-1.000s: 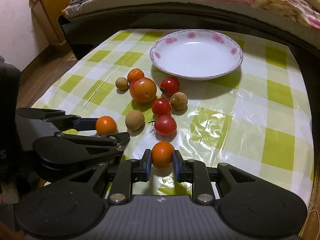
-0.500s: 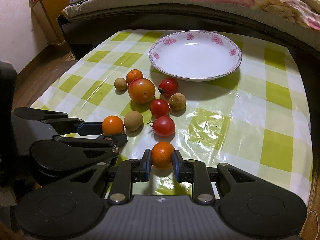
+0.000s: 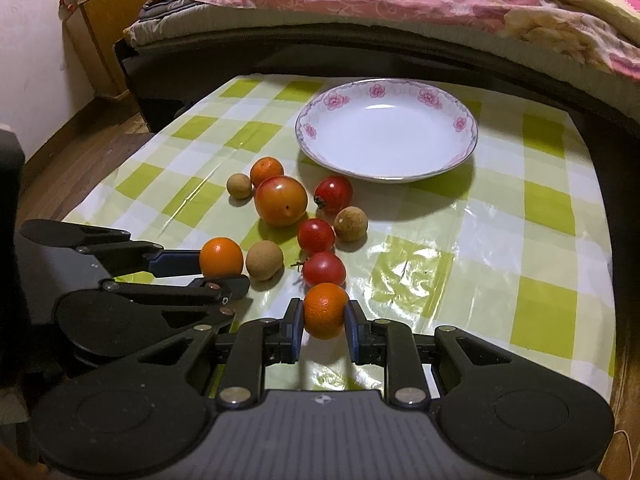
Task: Organize fruits
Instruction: 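Lift the tangerine with the right gripper while the left gripper approaches a longan, then grasp the brown longan with the left gripper while the right gripper carries the tangerine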
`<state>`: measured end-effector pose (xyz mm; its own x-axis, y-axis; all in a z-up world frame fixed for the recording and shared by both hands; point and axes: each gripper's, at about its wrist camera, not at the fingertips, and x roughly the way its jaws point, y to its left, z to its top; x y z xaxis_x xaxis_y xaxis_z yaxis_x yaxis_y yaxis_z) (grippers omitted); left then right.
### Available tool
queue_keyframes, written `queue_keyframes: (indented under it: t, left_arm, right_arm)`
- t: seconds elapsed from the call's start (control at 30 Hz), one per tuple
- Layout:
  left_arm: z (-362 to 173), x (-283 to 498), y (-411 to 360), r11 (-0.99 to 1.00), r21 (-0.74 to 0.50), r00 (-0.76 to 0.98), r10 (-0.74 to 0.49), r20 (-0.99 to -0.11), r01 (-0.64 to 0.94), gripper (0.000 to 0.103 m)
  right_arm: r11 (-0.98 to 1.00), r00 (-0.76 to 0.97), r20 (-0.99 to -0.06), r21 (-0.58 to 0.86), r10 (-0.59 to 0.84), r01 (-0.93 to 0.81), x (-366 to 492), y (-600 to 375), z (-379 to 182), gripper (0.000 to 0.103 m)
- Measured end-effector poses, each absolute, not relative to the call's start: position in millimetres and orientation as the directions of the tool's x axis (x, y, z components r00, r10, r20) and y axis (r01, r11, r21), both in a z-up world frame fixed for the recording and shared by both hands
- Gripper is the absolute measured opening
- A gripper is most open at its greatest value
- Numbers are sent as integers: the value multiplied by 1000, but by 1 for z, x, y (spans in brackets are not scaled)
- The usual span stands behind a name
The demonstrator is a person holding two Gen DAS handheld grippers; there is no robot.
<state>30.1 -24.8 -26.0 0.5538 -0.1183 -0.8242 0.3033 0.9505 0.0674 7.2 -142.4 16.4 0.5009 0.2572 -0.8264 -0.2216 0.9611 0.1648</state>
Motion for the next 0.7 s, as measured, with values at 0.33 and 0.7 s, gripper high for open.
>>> queue_keyframes:
  t: [0.33, 0.7]
  left_arm:
    - [-13, 35, -28, 950, 102, 598, -100, -796, 294, 39]
    - [-2, 47, -39, 948, 117, 630, -102, -769, 296, 39]
  right_arm:
    - [967, 540, -808, 144, 238, -211, 14, -143, 26, 26]
    - [975, 581, -786, 126, 211, -184, 27, -149, 35, 27]
